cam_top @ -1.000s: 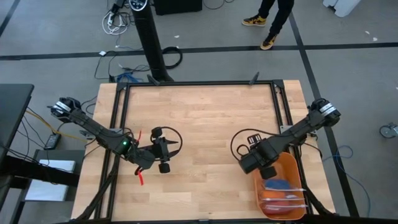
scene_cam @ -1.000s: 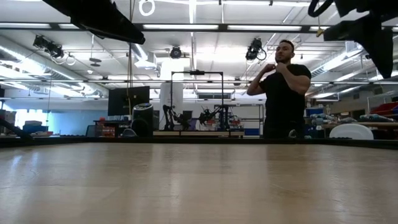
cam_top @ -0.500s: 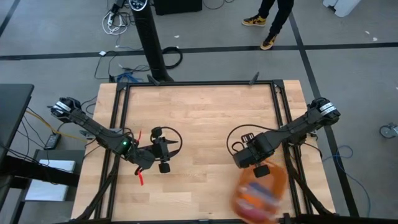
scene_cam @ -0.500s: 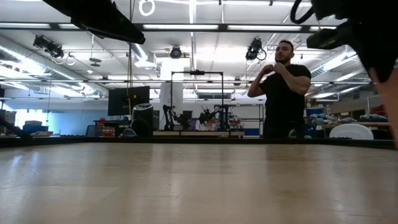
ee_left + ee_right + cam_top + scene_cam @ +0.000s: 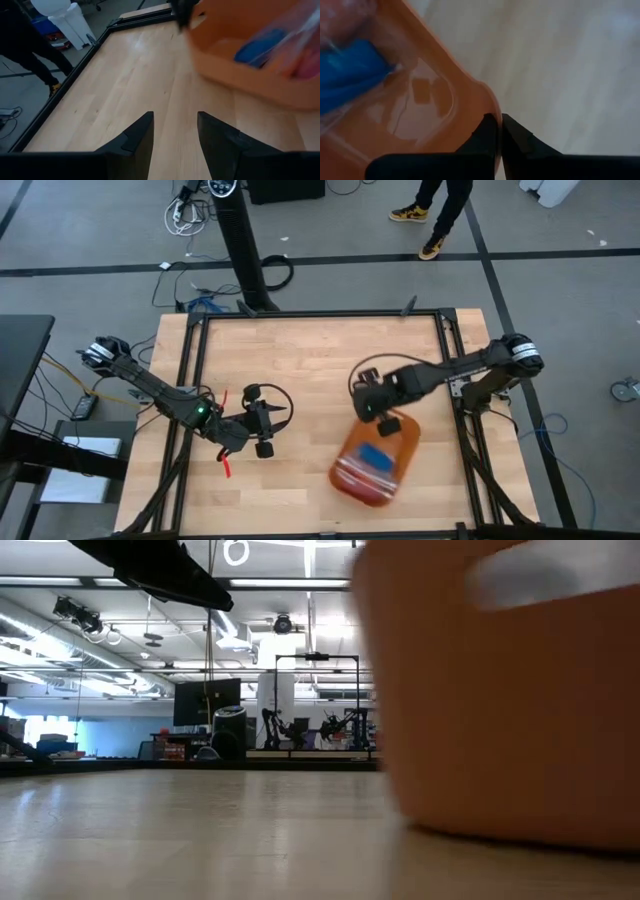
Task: Roll bandage
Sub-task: Move the orange bin from the bottom right to the center of the table
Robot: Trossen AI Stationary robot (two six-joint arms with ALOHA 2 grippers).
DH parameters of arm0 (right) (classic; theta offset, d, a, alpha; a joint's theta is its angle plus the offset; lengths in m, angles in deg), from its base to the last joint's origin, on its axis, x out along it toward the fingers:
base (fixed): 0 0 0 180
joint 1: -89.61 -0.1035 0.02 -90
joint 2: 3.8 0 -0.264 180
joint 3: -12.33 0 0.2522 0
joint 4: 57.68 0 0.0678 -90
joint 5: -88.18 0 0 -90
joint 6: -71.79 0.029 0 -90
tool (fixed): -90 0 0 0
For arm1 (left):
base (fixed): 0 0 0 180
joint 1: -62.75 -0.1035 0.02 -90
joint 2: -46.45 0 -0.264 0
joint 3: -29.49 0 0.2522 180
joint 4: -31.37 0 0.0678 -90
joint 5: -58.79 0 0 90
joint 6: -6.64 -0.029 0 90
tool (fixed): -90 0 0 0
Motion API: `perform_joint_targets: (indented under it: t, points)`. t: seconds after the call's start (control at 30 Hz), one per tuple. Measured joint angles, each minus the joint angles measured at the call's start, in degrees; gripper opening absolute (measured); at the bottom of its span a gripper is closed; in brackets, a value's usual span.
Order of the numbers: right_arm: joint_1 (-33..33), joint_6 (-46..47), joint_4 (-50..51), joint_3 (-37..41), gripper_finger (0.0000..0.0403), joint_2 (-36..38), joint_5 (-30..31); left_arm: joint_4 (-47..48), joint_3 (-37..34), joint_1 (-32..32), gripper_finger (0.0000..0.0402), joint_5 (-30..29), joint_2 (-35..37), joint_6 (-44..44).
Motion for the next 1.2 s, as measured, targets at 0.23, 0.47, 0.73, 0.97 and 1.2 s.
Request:
perform_joint_targets:
  t: [0.23,0.47,0.73,0.97,1.2]
  points:
    - [8.55,-12.78,-14.26,0.02,0.0007,-0.03,-0.15,0.20,-0.01,0.01,0.0158,0.00,0.01,0.11]
    - [15.32,-23.19,-27.17,0.02,0.0008,-0.04,-5.77,0.21,-0.02,0.00,0.0158,0.00,-0.38,0.04]
    - [17.54,-21.41,-32.30,0.09,0.0064,-0.17,-6.93,-0.05,-0.07,0.00,0.0158,-0.07,-1.18,0.39]
    - [17.68,-17.45,-34.34,0.09,0.0118,-0.17,-7.23,0.67,-0.07,0.00,0.0158,-0.07,-1.38,1.42]
    - [14.16,-7.45,-27.10,-2.44,0.0121,2.34,-4.76,4.94,-0.04,0.00,0.0158,2.25,-1.38,2.64]
